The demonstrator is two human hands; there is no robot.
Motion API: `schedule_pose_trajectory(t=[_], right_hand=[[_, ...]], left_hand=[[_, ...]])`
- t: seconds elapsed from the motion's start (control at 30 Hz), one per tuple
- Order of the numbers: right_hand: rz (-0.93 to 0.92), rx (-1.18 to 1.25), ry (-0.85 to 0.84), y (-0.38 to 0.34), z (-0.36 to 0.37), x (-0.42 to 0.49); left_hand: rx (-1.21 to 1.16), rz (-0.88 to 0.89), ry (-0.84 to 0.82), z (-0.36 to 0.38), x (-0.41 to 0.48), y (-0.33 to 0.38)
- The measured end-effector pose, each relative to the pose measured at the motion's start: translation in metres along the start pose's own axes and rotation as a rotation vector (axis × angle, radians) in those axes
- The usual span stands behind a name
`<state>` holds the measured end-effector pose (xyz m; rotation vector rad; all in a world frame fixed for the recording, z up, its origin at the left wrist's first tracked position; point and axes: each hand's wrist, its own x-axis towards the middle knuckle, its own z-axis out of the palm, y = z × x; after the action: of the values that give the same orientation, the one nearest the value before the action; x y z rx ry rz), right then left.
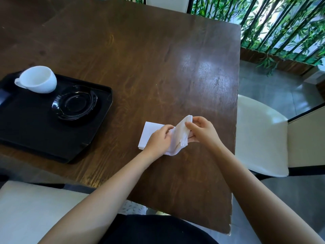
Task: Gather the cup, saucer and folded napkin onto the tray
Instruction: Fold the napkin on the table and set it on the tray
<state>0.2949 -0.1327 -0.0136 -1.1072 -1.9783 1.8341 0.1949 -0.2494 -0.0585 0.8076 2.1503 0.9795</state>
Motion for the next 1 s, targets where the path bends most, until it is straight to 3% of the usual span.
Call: schedule_pose_trajectory(t=[0.1,0.17,0.33,0.43,0.6,0.77,1.0], right_hand=[[-0.019,-0.002,-0.051,-0.007,0.012,0.002],[-0.027,-0.020,-0.096,-0.009,0.022,0.005],[0.052,0.022,-0.132,-0.006,0.037,0.010],[0.085,0.055,-0.009,0.003,0.034,0.016],[-0.027,-0.354,0.193,0.031,0.021,0.022],[-0.269,-0.742,0.076,0.055,0.037,0.015],[-0.369,-0.930,-0.038,0.071,0.066,0.007]], left_hand=[[-0.426,-0.209,-0.025,-0.012,-0.006,0.012],[-0.522,-0.268,-0.047,-0.022,-0.006,0.018],[-0.305,-0.318,0.043,-0.030,-0.003,0.018],[-0.169,-0.272,0.101,-0.031,-0.002,0.003],[-0.165,-0.304,0.268,-0.033,0.001,-0.023],[-0.086,-0.251,0.273,-0.027,0.001,-0.029],[0.117,-0.059,0.423,-0.020,-0.001,-0.037]])
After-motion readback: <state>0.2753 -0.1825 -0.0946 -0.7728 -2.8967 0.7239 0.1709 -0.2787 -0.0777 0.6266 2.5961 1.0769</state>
